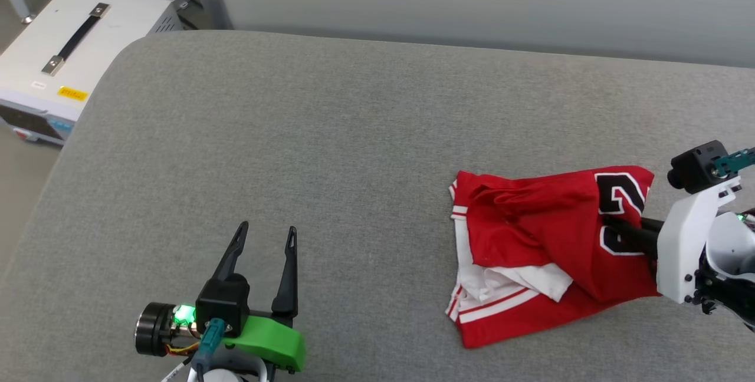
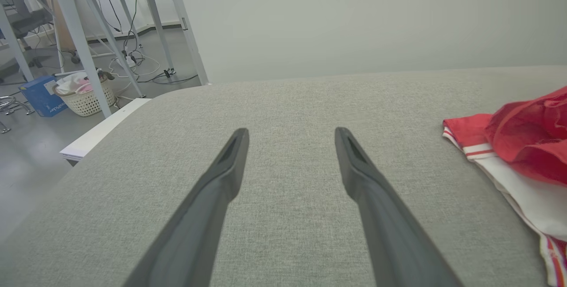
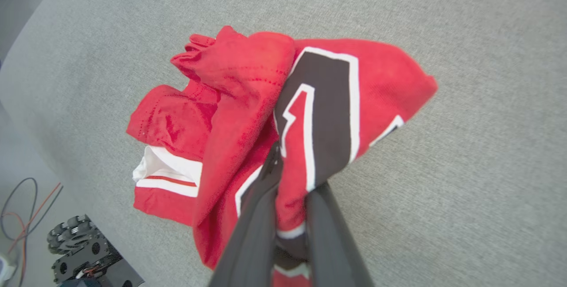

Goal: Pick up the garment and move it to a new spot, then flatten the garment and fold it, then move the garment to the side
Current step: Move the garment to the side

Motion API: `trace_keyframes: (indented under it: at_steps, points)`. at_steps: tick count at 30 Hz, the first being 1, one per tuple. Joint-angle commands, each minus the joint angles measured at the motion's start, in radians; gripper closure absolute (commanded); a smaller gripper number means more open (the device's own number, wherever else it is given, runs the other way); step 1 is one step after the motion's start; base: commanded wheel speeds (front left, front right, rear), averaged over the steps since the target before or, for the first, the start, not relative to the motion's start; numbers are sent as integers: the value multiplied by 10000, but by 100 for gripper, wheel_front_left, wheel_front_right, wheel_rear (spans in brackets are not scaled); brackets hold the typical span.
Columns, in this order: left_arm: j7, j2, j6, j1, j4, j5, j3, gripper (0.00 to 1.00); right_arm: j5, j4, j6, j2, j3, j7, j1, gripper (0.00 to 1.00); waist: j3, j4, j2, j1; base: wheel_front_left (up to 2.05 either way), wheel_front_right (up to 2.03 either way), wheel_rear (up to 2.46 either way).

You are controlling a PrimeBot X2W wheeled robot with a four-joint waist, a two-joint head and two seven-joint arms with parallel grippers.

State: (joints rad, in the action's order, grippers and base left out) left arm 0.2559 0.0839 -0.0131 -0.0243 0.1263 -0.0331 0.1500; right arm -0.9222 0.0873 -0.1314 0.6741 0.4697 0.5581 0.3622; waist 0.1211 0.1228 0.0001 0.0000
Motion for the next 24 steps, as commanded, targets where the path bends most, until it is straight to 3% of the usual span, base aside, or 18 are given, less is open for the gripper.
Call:
trace_keyframes:
  at_steps: [1, 6, 15, 19, 24]
  points:
    - [59, -6, -41, 94, -40, 61, -40, 0, 139, -209, 7, 245, 83, -50, 216, 100, -158, -426, -1, 0, 0, 0, 0]
    - [59, -10, -104, 154, -202, 45, -112, 0, 465, -888, 7, 1114, 208, 15, 476, 100, -32, -1080, -1, 0, 0, 0, 0]
    - [59, 138, -181, -114, -604, 48, -413, 0, 655, -1279, 7, 1813, -224, 192, 799, 100, 721, -2187, -1, 0, 0, 0, 0]
    - [59, 246, -205, -431, -898, 120, -512, 0, 844, -882, 7, 2082, -619, 160, 1125, 100, 1363, -2480, -1, 0, 0, 0, 0]
    - [59, 424, -155, -1089, -1266, 224, -554, 0, 1078, 469, 7, 2627, -1230, 3, 1725, 100, 2388, -2538, -1, 0, 0, 0, 0]
